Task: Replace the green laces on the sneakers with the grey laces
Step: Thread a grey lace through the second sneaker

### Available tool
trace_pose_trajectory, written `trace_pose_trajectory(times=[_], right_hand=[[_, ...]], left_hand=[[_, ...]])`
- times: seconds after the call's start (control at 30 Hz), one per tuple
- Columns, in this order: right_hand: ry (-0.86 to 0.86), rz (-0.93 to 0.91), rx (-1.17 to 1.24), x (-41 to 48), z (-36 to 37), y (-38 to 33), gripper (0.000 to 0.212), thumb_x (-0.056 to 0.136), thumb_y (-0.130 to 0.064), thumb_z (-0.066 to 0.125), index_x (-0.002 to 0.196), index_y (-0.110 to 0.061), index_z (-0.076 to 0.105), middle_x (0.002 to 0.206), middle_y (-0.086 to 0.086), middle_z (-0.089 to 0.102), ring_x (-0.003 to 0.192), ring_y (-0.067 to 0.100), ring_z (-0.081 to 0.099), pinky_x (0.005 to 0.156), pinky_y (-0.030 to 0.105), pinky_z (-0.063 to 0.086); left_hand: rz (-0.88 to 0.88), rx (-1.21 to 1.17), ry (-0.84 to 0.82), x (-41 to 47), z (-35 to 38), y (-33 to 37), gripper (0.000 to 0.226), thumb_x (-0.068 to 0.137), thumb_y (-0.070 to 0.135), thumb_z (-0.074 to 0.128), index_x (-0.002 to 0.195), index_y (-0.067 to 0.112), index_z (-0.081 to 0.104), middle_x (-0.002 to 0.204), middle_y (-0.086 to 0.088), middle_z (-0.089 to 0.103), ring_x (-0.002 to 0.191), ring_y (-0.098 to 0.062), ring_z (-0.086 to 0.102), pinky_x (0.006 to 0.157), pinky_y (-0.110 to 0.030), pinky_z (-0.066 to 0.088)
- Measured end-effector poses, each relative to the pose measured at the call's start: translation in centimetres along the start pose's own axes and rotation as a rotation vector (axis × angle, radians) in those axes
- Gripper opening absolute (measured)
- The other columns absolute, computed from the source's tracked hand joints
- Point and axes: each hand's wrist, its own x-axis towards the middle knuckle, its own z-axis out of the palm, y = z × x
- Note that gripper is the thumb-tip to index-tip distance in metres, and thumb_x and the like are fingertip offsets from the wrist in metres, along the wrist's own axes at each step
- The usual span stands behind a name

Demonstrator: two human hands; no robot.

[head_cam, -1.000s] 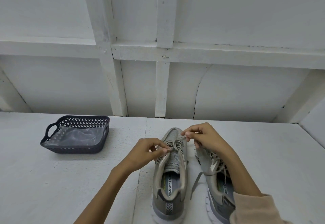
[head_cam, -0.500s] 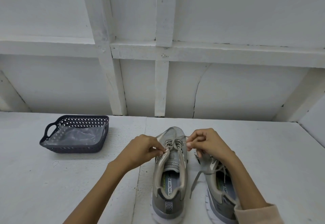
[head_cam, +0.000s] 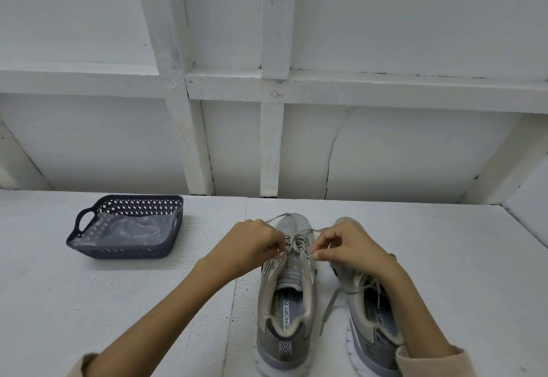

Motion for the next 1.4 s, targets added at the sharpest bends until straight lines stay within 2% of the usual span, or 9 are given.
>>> trace_pose_trajectory(times=[0.13,0.23,0.37,0.5,0.63,0.83,1.1,1.27,1.4], right_hand=[[0.015,0.004,-0.024,-0.1,0.3,0.0,0.005,0.078,-0.013,0.077,0.076,-0.017,0.076,0.072,0.001,0.072,0.064,0.025,0.065,0.063,0.027,0.053],[0.015,0.015,-0.024,-0.2,0.4,-0.2,0.002,0.08,-0.012,0.075,0.078,-0.013,0.076,0.068,0.001,0.07,0.055,0.017,0.061,0.058,0.022,0.05],[0.019,0.024,-0.038,-0.3,0.7,-0.4,0.004,0.082,-0.012,0.073,0.078,-0.012,0.075,0.068,0.007,0.07,0.05,0.011,0.058,0.056,0.022,0.048],[0.01,0.031,-0.066,-0.3,0.9,-0.7,0.005,0.084,-0.01,0.071,0.079,-0.011,0.074,0.062,-0.001,0.066,0.049,0.009,0.056,0.052,0.02,0.048],[0.005,0.014,-0.138,-0.3,1.1,-1.0,0.005,0.084,-0.008,0.07,0.08,-0.011,0.073,0.061,-0.005,0.064,0.047,0.001,0.053,0.052,0.014,0.046],[0.022,0.02,-0.132,-0.4,1.5,-1.0,0.007,0.084,-0.012,0.07,0.078,-0.015,0.071,0.065,-0.001,0.067,0.05,0.005,0.056,0.053,0.015,0.048],[0.095,-0.016,-0.116,-0.1,2.3,-1.1,0.007,0.079,-0.015,0.077,0.079,-0.021,0.076,0.07,-0.009,0.066,0.06,-0.002,0.057,0.057,0.011,0.041],[0.132,0.055,0.012,-0.1,2.9,-1.2,0.02,0.08,-0.004,0.074,0.071,-0.02,0.07,0.065,0.004,0.069,0.053,0.009,0.061,0.054,0.025,0.053],[0.095,0.067,-0.096,-0.1,2.8,-2.0,0.014,0.088,-0.029,0.069,0.079,-0.019,0.072,0.07,0.005,0.07,0.057,0.014,0.062,0.064,0.032,0.054]], left_hand=[[-0.019,-0.066,-0.007,0.0,0.0,-0.1,0.011,0.089,0.027,0.064,0.096,0.029,0.071,0.097,0.013,0.07,0.09,-0.007,0.062,0.069,-0.023,0.041],[-0.02,-0.134,-0.001,-0.1,0.2,-0.3,0.01,0.087,0.025,0.066,0.094,0.029,0.072,0.096,0.012,0.067,0.077,-0.003,0.052,0.062,-0.019,0.033],[-0.051,-0.25,-0.018,-0.4,0.6,-0.8,0.009,0.086,0.028,0.068,0.093,0.032,0.073,0.093,0.014,0.062,0.065,0.003,0.047,0.069,-0.026,0.043],[-0.102,-0.249,0.0,-1.0,0.9,-0.7,0.013,0.09,0.028,0.064,0.097,0.036,0.07,0.095,0.018,0.066,0.072,0.001,0.054,0.066,-0.024,0.043],[-0.16,-0.26,0.064,-1.2,0.9,-0.3,0.011,0.09,0.034,0.063,0.099,0.037,0.067,0.082,0.025,0.06,0.067,0.007,0.052,0.061,-0.015,0.035],[-0.189,-0.249,0.083,-1.1,1.5,0.3,0.009,0.09,0.037,0.062,0.098,0.038,0.067,0.076,0.028,0.056,0.079,0.002,0.057,0.067,-0.024,0.042],[-0.193,-0.246,0.065,-0.9,1.7,1.7,0.026,0.091,0.054,0.049,0.097,0.037,0.067,0.094,0.019,0.057,0.085,-0.003,0.056,0.068,-0.026,0.044],[-0.254,-0.32,0.057,-0.6,2.4,2.3,0.02,0.088,0.047,0.056,0.1,0.039,0.07,0.1,0.013,0.056,0.089,-0.007,0.055,0.071,-0.028,0.045],[-0.257,-0.318,0.051,-0.9,2.5,2.5,0.023,0.081,0.046,0.063,0.103,0.039,0.068,0.103,0.014,0.054,0.091,-0.008,0.055,0.068,-0.027,0.042]])
